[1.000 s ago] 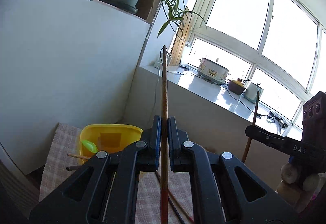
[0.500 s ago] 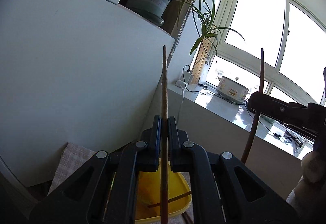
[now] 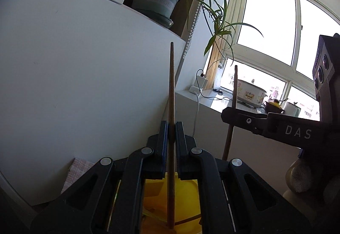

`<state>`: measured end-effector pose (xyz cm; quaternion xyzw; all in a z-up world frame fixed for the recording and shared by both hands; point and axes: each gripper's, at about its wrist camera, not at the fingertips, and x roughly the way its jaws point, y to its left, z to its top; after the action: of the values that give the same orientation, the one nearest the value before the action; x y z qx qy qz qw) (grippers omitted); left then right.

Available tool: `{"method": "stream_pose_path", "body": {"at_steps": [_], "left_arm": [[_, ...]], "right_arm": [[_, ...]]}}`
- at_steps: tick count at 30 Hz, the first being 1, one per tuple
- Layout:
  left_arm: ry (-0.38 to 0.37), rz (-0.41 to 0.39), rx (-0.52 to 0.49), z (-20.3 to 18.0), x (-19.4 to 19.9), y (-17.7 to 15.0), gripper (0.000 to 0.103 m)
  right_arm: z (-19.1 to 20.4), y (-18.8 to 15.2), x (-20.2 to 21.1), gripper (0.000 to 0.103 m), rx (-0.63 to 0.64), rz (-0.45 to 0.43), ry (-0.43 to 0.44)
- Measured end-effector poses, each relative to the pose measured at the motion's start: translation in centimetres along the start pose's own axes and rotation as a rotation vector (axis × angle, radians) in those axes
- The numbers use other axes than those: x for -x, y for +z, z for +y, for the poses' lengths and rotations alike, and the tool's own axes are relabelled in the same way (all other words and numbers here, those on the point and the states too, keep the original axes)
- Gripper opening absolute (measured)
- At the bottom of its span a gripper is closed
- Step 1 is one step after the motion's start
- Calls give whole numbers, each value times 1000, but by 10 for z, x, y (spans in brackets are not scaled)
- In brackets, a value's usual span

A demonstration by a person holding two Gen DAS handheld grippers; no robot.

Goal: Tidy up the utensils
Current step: 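Lift and carry both chopsticks upright over the yellow container, then open left gripper dropping its chopstick while right gripper releases its chopstick into the container, then move both grippers back down to the last black and wooden chopsticks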

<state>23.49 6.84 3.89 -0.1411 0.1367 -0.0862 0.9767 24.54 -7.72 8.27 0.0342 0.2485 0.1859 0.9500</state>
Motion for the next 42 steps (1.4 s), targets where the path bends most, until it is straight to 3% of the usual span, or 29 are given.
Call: {"method": "stream_pose_path", "body": {"at_steps": [13,17,28,29,31,34,42], "left_arm": [[-6,49,-24,-5,11,-4,4],[-12,47,-22,-7,22,-3,5],[-38,47,-82,-30,61,-7,5],[-44,44,-91,-32,66,-8,6],[-56,38,-103,-37,78,-8,17],[-79,33,-110,-44,93,-9,20],[-134,107,-153,-66,114,-30,20]], "right_arm": [[-2,-10,0,5,6,50,29],[-2,-15,6,19,13,58,32],[-17,-29,39,19,-17,59,44],[-20,-30,44,19,-20,56,44],[-26,-34,54,19,-22,52,48],[-37,-41,68,19,-25,53,39],[-78,-83,73,19,-28,183,-34]]}}
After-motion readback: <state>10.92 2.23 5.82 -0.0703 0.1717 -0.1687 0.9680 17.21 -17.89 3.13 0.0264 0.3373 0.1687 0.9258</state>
